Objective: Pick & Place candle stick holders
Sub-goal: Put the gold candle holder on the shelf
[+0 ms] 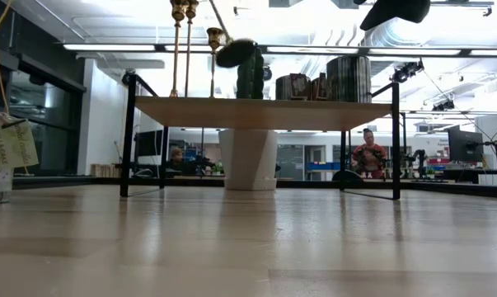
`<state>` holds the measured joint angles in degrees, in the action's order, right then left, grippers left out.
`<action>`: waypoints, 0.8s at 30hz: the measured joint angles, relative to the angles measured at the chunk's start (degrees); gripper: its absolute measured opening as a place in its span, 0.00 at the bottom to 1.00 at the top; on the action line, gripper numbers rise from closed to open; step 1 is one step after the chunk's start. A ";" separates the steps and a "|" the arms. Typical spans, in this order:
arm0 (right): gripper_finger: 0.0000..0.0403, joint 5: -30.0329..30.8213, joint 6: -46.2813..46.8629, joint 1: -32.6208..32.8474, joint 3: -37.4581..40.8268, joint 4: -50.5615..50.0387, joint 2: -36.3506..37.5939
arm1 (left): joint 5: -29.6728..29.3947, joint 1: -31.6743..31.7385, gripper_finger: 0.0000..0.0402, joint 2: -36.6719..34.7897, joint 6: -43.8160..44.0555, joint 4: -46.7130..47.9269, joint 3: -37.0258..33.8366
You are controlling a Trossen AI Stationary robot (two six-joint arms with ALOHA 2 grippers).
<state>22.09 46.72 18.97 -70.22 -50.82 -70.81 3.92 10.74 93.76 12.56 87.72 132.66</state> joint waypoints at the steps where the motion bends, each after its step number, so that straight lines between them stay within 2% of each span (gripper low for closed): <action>1: 0.55 0.00 0.00 0.00 0.00 -0.01 0.00 | -0.02 0.02 0.35 0.42 -0.02 0.43 0.00; 15: 0.55 0.00 0.00 0.00 -0.01 0.01 0.00 | 0.41 0.02 0.35 3.18 -0.25 2.25 2.02; 24: 0.55 0.33 0.00 0.00 0.00 0.01 0.00 | -1.34 0.11 0.35 3.84 -0.24 2.28 2.08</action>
<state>22.42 46.71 18.96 -70.22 -50.81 -70.81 2.58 10.85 97.60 12.32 90.01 134.74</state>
